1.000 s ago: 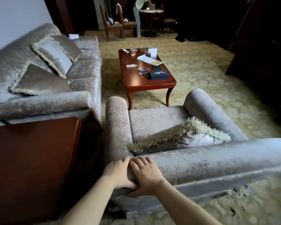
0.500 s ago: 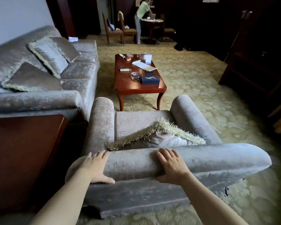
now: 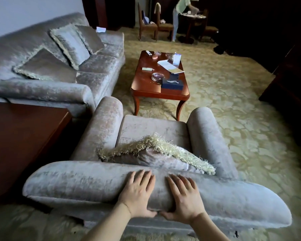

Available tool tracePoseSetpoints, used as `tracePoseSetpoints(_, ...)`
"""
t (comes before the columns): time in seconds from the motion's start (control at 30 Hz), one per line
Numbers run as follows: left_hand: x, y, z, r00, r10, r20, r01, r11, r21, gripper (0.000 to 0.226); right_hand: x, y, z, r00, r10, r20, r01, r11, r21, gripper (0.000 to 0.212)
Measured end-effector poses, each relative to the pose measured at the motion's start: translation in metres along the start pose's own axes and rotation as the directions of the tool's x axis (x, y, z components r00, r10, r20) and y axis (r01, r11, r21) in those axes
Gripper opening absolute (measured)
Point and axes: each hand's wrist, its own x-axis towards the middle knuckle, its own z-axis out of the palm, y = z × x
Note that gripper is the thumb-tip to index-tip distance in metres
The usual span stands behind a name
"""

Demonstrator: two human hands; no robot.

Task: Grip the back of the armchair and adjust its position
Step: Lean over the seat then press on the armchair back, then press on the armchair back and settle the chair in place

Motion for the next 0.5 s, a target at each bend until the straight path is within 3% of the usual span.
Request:
tracePoseSetpoints(0.17,0.006,-0.004,0.002,0.996,-0.003,-0.090,0.008,0.998,0.057,0.108,0.006,0.001,-0.005,0.998,-0.038,-0.041,0.037,0.999,-0.014,0.105)
tracePoseSetpoints(0.3,-0.002,0.007,-0.010,0.996,-0.089,0.002,0.089,0.995,0.043,0.115,-0.003,-0.003,-0.018,1.000,-0.025,0.001,0.025,1.000,-0.015,0.100)
tracePoseSetpoints(0.37,-0.005,0.017,-0.016,0.985,-0.136,0.102,0.130,0.990,0.060,0.118,-0.009,-0.002,-0.026,1.000,-0.015,-0.007,0.015,1.000,-0.004,0.089)
tracePoseSetpoints(0.5,0.013,0.062,-0.024,0.988,-0.117,0.097,0.112,0.992,0.051,0.103,-0.030,0.034,-0.036,0.979,0.195,-0.052,-0.195,0.981,-0.004,0.078)
